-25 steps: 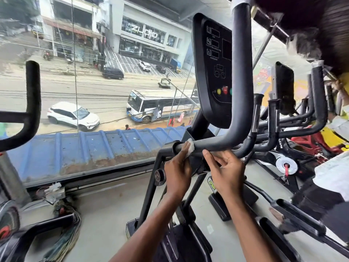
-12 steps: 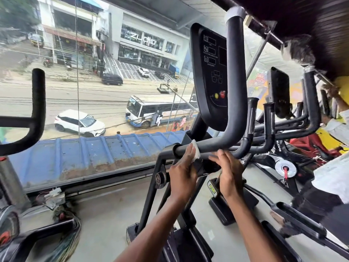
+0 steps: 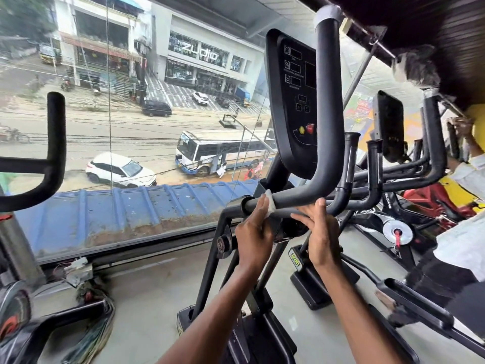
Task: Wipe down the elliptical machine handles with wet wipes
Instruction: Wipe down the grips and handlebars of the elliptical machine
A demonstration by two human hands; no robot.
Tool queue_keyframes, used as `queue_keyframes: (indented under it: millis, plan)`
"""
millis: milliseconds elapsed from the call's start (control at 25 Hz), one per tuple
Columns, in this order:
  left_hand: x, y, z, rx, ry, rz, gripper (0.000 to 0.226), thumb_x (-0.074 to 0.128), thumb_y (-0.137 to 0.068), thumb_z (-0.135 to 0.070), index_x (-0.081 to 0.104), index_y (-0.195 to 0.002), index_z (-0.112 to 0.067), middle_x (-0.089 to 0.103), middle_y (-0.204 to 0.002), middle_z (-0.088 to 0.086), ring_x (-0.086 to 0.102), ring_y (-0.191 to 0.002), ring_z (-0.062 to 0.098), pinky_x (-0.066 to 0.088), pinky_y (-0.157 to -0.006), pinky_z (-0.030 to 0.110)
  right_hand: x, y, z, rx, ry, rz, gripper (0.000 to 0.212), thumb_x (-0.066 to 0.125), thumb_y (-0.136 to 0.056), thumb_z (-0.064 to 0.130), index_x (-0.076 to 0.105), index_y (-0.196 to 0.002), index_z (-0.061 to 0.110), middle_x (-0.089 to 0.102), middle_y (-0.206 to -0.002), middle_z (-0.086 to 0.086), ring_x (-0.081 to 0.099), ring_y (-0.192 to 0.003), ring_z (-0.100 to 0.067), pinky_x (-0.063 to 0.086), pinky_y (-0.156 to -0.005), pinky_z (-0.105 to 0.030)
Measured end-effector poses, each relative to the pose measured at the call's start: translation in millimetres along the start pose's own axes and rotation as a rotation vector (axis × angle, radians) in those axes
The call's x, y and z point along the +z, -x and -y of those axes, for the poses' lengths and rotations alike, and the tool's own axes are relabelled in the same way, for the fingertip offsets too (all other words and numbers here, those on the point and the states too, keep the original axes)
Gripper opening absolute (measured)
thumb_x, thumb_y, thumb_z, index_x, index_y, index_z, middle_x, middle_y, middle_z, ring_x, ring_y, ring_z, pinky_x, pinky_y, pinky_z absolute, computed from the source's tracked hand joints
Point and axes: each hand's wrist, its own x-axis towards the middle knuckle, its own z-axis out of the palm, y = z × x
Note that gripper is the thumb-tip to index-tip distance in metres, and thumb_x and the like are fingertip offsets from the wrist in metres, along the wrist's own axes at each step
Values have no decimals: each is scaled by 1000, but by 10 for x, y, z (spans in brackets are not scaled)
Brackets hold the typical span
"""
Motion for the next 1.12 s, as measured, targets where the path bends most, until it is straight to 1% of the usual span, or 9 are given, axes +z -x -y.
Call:
queue_keyframes:
  millis: [120, 200, 320, 400, 480, 720, 840, 1000, 1120]
  plan:
    - [-15, -112, 89, -172, -12, 9, 46, 58, -95, -3, 69, -133, -27, 74, -107, 16, 73, -97, 27, 47, -69, 22, -5, 2, -5, 7, -2, -23, 77, 34, -81, 96, 77, -92, 33, 80, -98, 8, 75, -100, -12, 52, -100, -62]
    - [-16, -54, -69, -61, 41, 3, 47, 58, -94, 2, 70, -133, -21, 75, -117, 10, 71, -110, 20, 54, -83, 25, -11, 6, -23, 9, -3, -17, 79, 33, -82, 95, 78, -94, 31, 80, -101, 2, 75, -101, -14, 51, -100, -62]
    - [-13, 103, -192, 181, 86, -11, 48, 52, -90, 3, 68, -134, -8, 65, -138, 7, 60, -130, 13, 49, -107, 23, -18, -2, -8, -15, -9, 12, 74, 32, -87, 91, 80, -99, 35, 80, -109, 4, 74, -106, -17, 52, -102, -58]
    - [-13, 34, -76, 165, 57, -7, 48, 50, -92, -1, 66, -136, -10, 64, -140, 5, 59, -132, 11, 49, -109, 29, -15, -3, 11, -20, -2, 6, 70, 31, -87, 91, 80, -100, 42, 79, -109, 10, 74, -106, -14, 53, -101, -58]
    - [-18, -45, -16, 103, 26, 5, 53, 53, -91, 8, 65, -138, -13, 65, -139, 2, 60, -131, 11, 52, -105, 36, -19, 1, 17, -16, 15, -6, 64, 30, -86, 92, 78, -97, 51, 79, -106, 14, 74, -104, -12, 53, -100, -59]
    - [-36, -102, -315, 387, 94, 50, 62, 46, -81, 20, 61, -138, 2, 62, -143, 13, 55, -138, 20, 48, -112, 41, -10, 22, 23, -44, 20, 2, 62, 28, -88, 91, 78, -95, 55, 79, -100, 16, 75, -101, -14, 55, -98, -57]
    - [-102, -195, -388, 438, 110, 55, 55, 55, -83, 22, 66, -133, 1, 66, -137, 11, 63, -129, 17, 51, -106, 32, -29, 2, -32, -35, -7, -22, 75, 32, -86, 92, 80, -88, 35, 80, -96, 7, 76, -96, -15, 55, -97, -56]
    - [-117, -133, -237, 307, 43, 27, 55, 58, -82, 18, 68, -132, -4, 71, -130, 9, 68, -118, 16, 45, -102, 11, -42, -28, -120, -48, 36, -5, 78, 27, -91, 89, 77, -97, 30, 80, -103, -1, 75, -101, -19, 53, -96, -61]
    - [-88, -117, -259, 235, 30, -4, 51, 59, -85, 12, 70, -131, -7, 72, -128, 7, 67, -120, 15, 49, -102, 17, -52, -36, -134, -60, 26, -7, 75, 27, -91, 88, 79, -94, 33, 80, -102, 0, 75, -102, -19, 53, -96, -61]
